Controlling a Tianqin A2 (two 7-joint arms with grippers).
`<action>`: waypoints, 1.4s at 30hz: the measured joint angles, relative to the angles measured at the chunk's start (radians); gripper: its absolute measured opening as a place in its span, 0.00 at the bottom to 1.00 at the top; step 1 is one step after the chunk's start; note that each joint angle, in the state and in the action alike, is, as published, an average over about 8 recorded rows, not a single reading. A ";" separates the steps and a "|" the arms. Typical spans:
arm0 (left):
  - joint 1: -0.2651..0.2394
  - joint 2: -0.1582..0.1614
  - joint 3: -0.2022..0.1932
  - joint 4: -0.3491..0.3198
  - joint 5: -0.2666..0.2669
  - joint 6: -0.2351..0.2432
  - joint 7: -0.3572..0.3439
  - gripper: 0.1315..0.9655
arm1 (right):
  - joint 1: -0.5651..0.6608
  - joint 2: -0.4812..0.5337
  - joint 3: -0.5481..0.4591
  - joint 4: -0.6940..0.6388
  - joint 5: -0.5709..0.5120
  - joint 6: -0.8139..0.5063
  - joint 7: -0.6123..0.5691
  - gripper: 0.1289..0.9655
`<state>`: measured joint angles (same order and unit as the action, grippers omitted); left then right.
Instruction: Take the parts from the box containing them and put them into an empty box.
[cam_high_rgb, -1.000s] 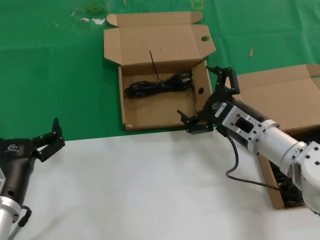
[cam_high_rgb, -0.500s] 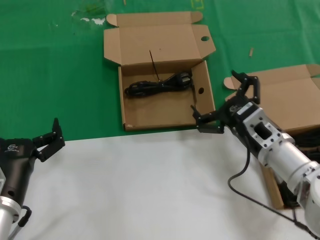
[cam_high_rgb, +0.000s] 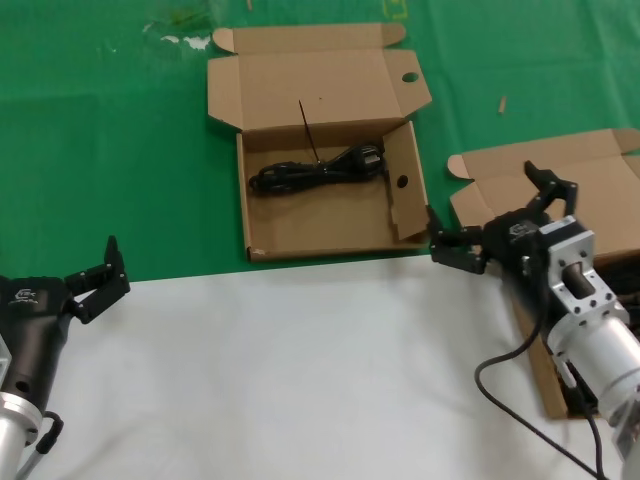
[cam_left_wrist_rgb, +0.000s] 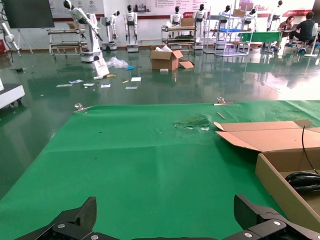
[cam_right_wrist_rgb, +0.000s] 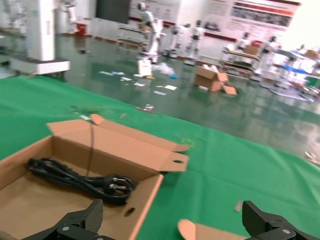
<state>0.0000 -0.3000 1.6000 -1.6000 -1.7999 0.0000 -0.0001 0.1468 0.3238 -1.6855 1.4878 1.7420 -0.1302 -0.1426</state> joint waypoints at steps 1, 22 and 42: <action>0.000 0.000 0.000 0.000 0.000 0.000 0.000 1.00 | -0.010 -0.002 0.006 0.007 0.004 0.008 0.009 1.00; 0.000 0.000 0.000 0.000 0.000 0.000 0.000 1.00 | -0.122 -0.020 0.071 0.093 0.048 0.108 0.119 1.00; 0.000 0.000 0.000 0.000 0.000 0.000 0.000 1.00 | -0.122 -0.020 0.071 0.093 0.048 0.108 0.119 1.00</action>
<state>0.0000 -0.3000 1.6000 -1.6000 -1.8000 0.0000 0.0000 0.0247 0.3040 -1.6143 1.5811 1.7903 -0.0219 -0.0239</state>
